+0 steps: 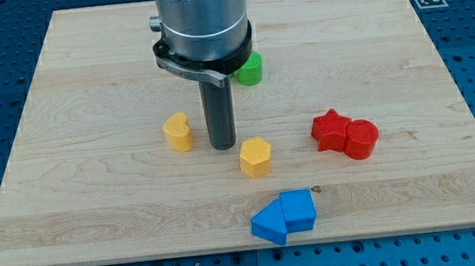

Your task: Place hexagon above the blue cube

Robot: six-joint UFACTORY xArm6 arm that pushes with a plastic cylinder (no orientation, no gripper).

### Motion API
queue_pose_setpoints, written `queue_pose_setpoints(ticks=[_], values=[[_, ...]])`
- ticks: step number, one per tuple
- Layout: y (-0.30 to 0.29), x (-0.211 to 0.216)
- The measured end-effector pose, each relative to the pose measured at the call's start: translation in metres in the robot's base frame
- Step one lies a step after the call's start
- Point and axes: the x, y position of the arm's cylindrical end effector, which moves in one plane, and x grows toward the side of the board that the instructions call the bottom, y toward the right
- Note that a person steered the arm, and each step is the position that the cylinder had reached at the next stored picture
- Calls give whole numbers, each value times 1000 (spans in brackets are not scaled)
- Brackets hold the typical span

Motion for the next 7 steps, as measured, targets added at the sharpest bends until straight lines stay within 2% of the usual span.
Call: queue_pose_setpoints(ticks=[2, 6, 7], values=[[23, 15], [58, 10], [65, 22]])
